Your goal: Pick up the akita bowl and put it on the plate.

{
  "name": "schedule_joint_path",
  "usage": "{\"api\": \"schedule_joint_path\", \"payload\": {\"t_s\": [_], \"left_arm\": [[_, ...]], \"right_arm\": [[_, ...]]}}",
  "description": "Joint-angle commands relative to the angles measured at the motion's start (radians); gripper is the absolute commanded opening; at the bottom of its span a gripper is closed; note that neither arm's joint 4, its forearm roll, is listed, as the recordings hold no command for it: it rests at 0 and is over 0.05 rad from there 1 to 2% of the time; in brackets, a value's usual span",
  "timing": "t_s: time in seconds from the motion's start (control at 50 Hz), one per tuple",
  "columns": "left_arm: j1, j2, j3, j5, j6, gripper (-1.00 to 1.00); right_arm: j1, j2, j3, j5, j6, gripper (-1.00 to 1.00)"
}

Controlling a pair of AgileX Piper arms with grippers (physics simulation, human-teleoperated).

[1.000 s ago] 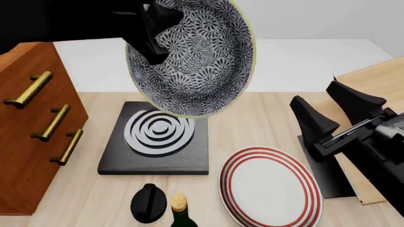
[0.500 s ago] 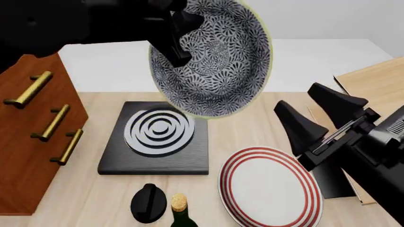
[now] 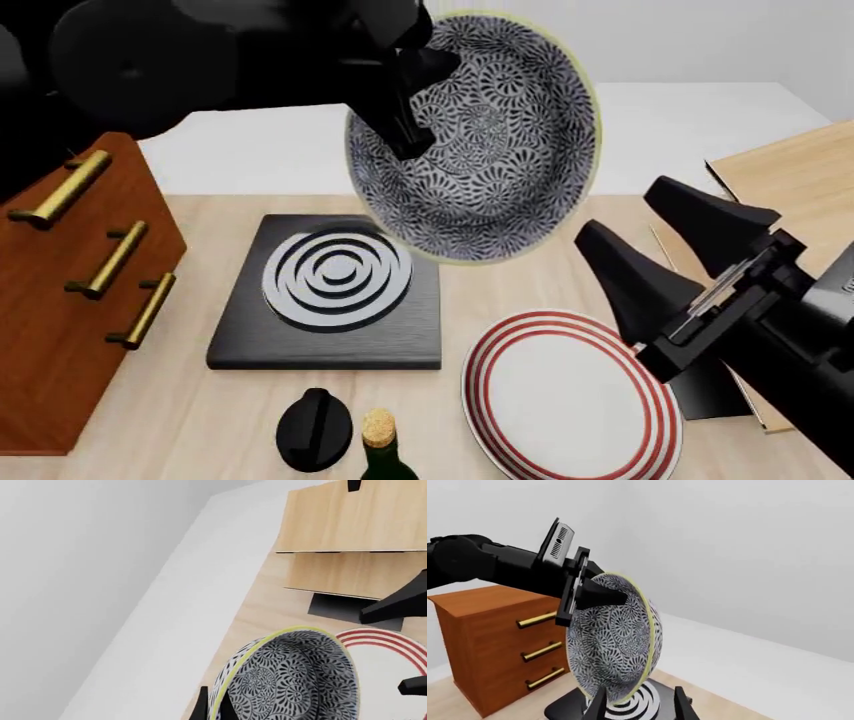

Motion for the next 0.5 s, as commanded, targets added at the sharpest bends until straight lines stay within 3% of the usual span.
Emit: {"api": "schedule_joint_path", "payload": {"t_s": [0.02,0.5], "left_arm": [[-0.055,-0.01,0.12,-0.01,-0.008,-1.0],[-0.099,-0.063,0.152,-0.011,-0.002,-1.0]], "right_arm": [[0.016,0.013,0.003,-0.021,0.013,1.0],[0.003,0.087,-0.005,-0.072,0.009,1.0]]}}
